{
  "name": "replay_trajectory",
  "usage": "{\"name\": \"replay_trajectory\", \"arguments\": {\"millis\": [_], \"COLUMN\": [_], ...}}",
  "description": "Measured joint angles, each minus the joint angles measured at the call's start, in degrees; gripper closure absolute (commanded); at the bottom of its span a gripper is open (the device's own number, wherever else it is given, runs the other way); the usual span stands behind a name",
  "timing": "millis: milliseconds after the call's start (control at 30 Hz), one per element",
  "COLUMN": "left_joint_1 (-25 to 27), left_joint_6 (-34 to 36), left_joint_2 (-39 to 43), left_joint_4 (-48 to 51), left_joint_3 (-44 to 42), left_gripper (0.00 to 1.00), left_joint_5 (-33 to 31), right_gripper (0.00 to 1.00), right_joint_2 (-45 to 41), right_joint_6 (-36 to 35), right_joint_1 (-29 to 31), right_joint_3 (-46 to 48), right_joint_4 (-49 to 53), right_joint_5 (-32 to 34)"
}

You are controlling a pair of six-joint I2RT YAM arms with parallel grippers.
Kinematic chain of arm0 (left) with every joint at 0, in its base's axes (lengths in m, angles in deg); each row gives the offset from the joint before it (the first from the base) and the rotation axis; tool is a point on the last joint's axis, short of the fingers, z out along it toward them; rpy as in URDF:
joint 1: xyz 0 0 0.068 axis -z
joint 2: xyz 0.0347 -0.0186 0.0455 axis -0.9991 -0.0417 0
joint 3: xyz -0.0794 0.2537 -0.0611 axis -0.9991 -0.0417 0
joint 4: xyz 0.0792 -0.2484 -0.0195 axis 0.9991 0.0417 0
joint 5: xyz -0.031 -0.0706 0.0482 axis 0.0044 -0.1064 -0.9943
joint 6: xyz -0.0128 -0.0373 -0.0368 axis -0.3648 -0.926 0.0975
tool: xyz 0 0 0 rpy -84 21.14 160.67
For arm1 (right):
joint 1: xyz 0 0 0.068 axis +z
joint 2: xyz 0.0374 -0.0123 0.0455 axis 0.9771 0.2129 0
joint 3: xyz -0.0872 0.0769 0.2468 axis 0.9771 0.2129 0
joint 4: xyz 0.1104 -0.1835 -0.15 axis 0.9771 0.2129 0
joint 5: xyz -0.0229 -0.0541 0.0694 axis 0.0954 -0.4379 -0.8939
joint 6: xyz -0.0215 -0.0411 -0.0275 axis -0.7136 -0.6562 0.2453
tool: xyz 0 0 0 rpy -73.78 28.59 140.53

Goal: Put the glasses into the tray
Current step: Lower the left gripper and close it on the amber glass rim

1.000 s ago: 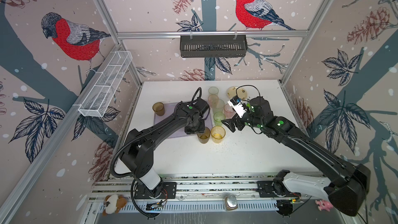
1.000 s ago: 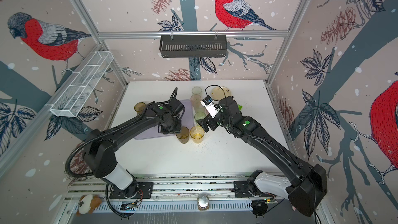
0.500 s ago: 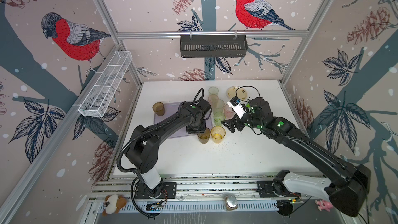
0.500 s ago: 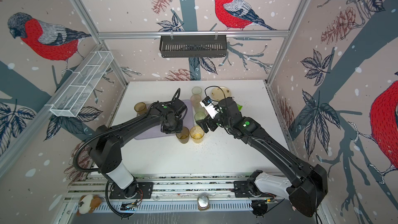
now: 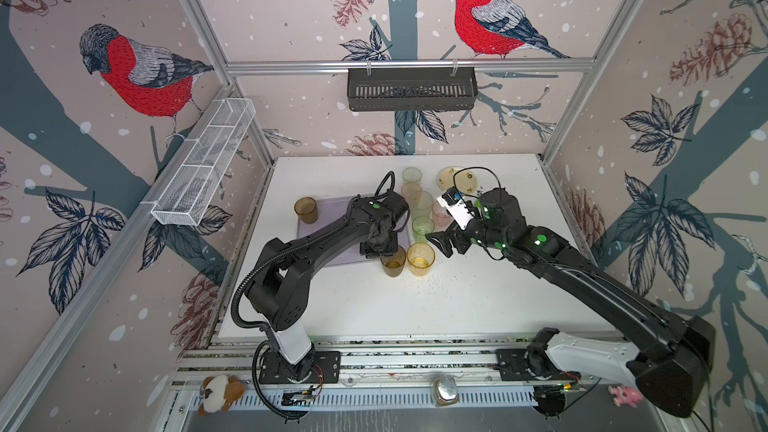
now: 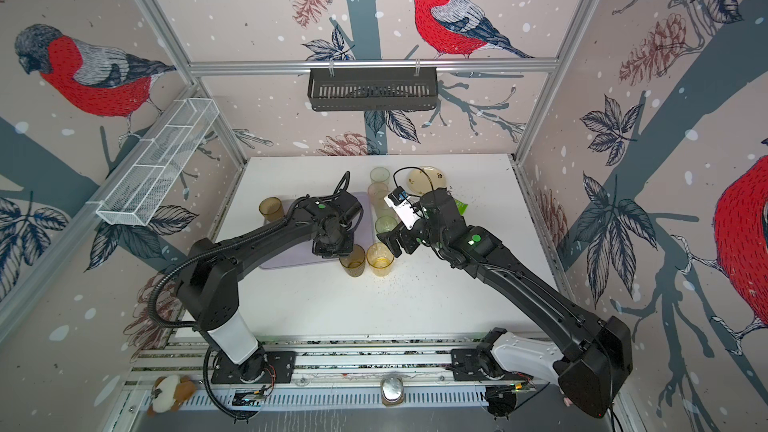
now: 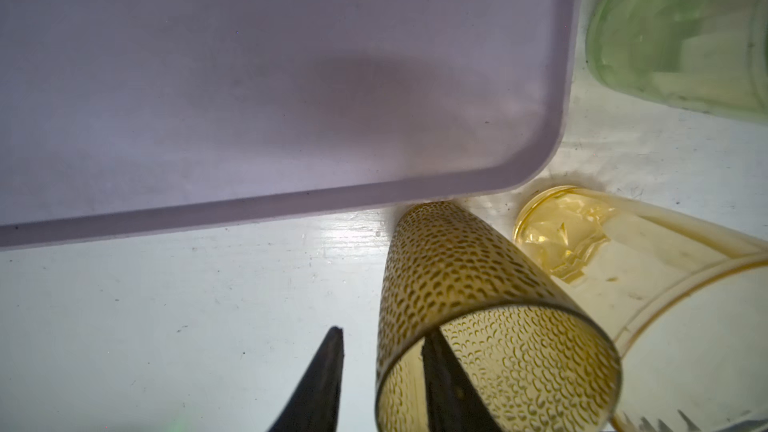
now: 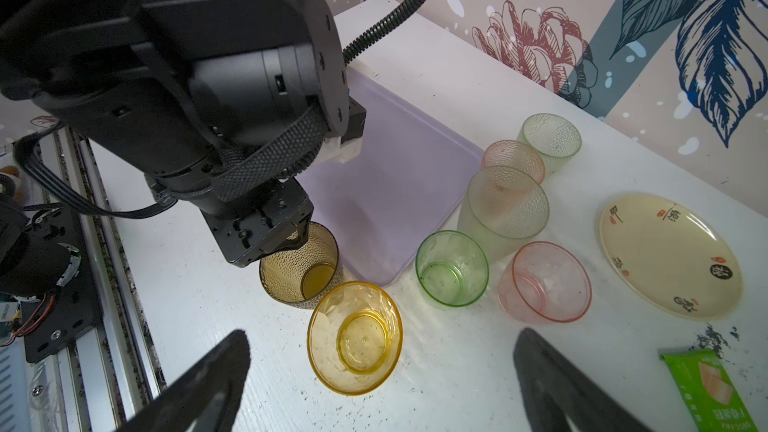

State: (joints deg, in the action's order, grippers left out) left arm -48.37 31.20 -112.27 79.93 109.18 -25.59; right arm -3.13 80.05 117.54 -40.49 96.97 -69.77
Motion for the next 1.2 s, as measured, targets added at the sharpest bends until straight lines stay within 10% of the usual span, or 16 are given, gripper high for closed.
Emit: {"name": "replay_trajectory", "arguments": {"millis": [1200], "left_joint_1": [0.31], "left_joint_6": [-0.02], "left_joint_2": [-0.26], "left_joint_4": [-0.15], "left_joint_3": [-0.74], "left_gripper": [0.83], "left_joint_5": [-0.07], "right_gripper": [0.01], "right_joint_2": [-0.26], "right_joint_6": [-0.11], "right_joint_1": [1.09], "right_joint_3": [0.02], "right_joint_4": [-0.07], "right_joint_5": [1.46]}}
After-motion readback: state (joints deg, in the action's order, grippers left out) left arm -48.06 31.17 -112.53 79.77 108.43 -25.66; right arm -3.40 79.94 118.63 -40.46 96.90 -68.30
